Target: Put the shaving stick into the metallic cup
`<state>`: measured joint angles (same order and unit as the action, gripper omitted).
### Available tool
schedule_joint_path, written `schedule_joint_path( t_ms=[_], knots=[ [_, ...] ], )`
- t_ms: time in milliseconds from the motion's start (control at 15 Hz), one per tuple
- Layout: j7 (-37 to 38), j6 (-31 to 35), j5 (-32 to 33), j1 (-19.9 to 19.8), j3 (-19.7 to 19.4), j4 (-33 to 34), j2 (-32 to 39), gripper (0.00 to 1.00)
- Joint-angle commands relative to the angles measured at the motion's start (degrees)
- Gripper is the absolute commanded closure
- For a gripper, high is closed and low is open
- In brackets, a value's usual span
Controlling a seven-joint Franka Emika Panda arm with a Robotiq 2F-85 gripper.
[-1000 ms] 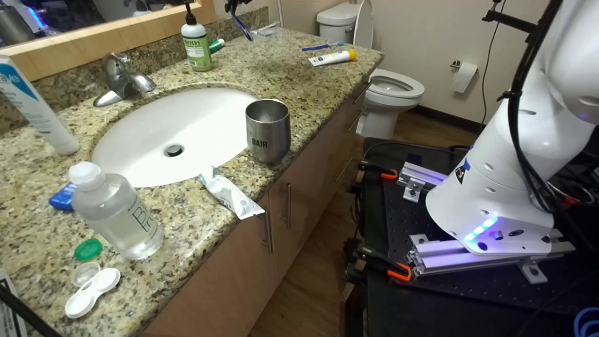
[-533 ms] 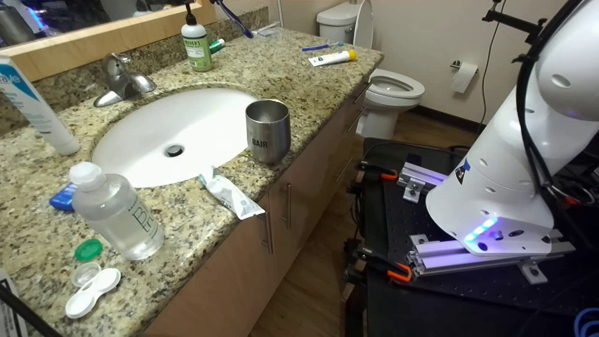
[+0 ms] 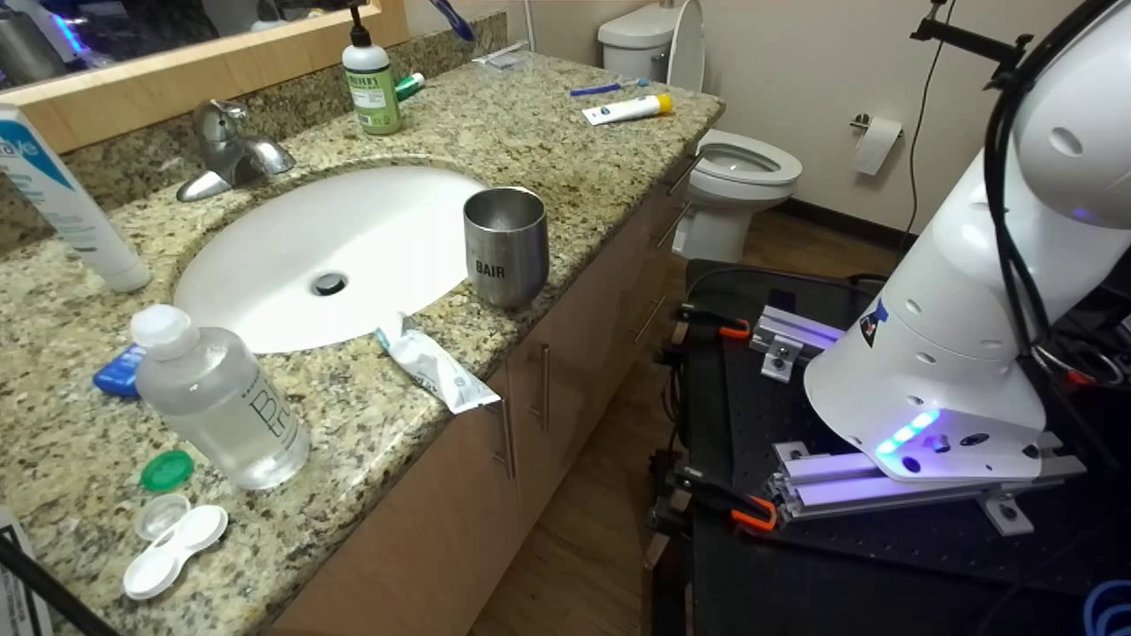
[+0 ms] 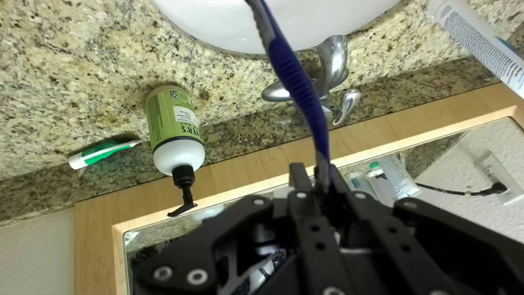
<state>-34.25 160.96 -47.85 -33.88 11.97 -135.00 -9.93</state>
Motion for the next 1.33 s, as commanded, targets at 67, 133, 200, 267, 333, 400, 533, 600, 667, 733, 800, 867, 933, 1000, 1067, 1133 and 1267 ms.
schedule_joint_path(
  t_ms=[67,133,200,267,333,400,533,600,667,733,800,867,933,1000,1067,1133,1267],
  knots=[
    [-8.9,5.4,-6.2,3.9,0.8,-2.6,-0.1,0.97],
    [-14.6,8.4,-10.9,7.3,0.8,-4.8,-1.9,0.97],
    [-18.8,10.5,-15.2,10.4,0.9,-6.6,-3.2,0.97],
    [-23.7,12.3,-20.2,13.7,0.9,-8.1,-4.8,0.97],
    [-28.3,13.5,-24.8,17.0,0.5,-9.1,-6.3,0.97],
    [-32.9,13.9,-29.6,20.3,0.1,-10.2,-8.5,0.97],
    [-41.9,14.2,-38.5,25.6,-0.5,-11.9,-12.9,0.97],
    [-46.3,13.4,-42.9,27.4,-0.8,-12.4,-15.4,0.97],
    [-50.6,11.8,-47.3,28.4,-1.5,-14.0,-19.4,0.97],
    [-54.9,9.9,-51.5,28.6,-1.7,-14.7,-21.9,0.97],
    [-59.2,7.1,-55.8,28.5,-2.3,-16.2,-23.3,0.97],
    [-62.9,3.8,-58.9,28.2,-3.2,-17.8,-24.3,0.97],
    [-63.2,-1.7,-58.1,28.6,-5.5,-21.0,-25.6,0.97],
    [-64.1,-5.6,-57.9,28.5,-7.6,-23.3,-26.5,0.97],
    [-64.2,-9.8,-56.6,28.2,-10.1,-25.2,-26.6,0.97],
    [-63.4,-12.7,-54.5,27.9,-12.3,-26.6,-26.3,0.97],
    [-62.1,-15.8,-50.3,28.3,-17.0,-24.1,-20.3,0.97]
  ],
)
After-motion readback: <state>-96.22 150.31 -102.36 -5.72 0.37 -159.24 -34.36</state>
